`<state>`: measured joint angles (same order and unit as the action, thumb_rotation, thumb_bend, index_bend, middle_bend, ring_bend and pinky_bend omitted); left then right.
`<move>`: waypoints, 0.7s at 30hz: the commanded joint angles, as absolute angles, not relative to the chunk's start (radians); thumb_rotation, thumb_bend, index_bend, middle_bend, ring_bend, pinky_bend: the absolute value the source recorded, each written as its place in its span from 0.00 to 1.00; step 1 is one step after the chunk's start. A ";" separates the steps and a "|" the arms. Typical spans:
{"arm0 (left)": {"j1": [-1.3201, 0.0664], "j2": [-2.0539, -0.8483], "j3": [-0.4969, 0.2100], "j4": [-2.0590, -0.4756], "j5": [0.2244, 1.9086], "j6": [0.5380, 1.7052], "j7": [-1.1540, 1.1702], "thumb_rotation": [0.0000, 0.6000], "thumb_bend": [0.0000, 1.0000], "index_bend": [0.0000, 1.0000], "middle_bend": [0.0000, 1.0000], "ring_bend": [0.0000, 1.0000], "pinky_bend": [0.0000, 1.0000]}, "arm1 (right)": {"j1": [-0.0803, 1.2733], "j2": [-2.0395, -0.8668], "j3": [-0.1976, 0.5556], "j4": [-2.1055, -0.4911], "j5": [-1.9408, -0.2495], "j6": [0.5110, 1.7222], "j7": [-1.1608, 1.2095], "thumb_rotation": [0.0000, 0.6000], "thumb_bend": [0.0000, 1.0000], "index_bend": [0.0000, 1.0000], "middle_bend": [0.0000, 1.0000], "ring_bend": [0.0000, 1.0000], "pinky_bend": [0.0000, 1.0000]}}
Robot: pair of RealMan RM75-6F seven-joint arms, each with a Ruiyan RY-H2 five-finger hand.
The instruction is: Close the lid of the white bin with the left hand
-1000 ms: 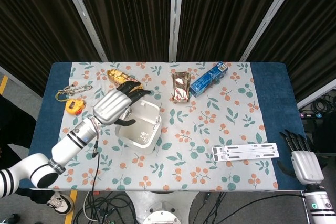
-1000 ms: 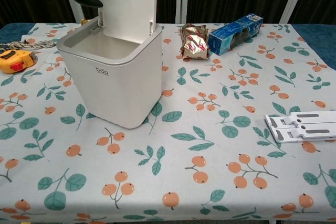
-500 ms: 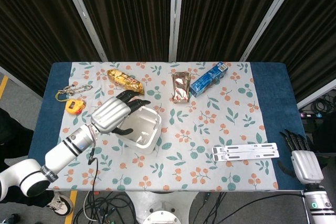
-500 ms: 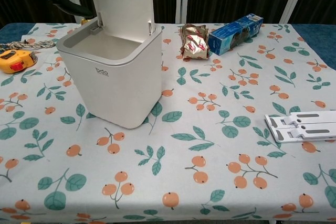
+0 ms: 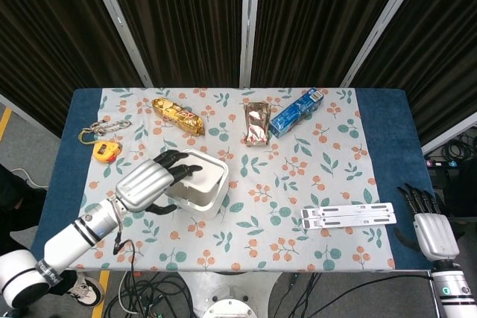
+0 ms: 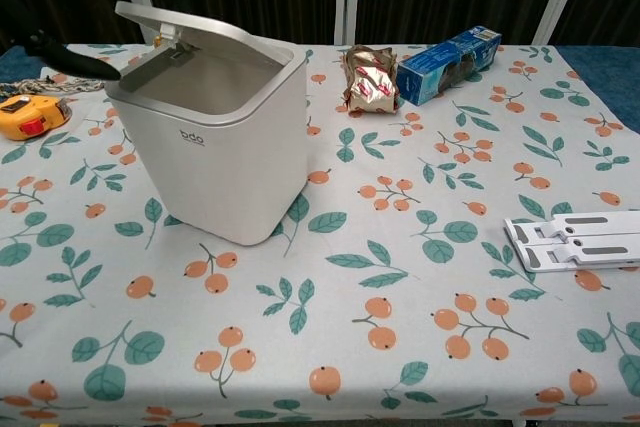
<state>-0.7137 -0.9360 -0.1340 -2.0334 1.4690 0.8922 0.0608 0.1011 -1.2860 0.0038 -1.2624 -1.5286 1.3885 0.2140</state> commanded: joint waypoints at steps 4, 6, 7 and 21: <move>-0.670 -0.958 -0.090 -2.029 1.505 0.937 0.081 1.00 0.22 0.14 0.28 0.07 0.11 | 0.102 -1.283 0.003 -1.269 -1.530 1.387 0.205 1.00 0.22 0.00 0.00 0.00 0.00; -0.660 -0.963 -0.080 -2.025 1.514 0.949 0.079 1.00 0.22 0.14 0.28 0.07 0.11 | 0.103 -1.283 0.003 -1.272 -1.530 1.387 0.202 1.00 0.22 0.00 0.00 0.00 0.00; -0.654 -0.967 -0.074 -2.023 1.522 0.956 0.078 1.00 0.22 0.14 0.28 0.07 0.11 | 0.103 -1.283 0.003 -1.274 -1.529 1.385 0.199 1.00 0.22 0.00 0.00 0.00 0.00; -0.626 -1.005 -0.032 -2.001 1.552 0.970 0.063 1.00 0.22 0.14 0.28 0.07 0.11 | 0.108 -1.286 0.001 -1.280 -1.525 1.369 0.186 1.00 0.22 0.00 0.00 0.00 0.00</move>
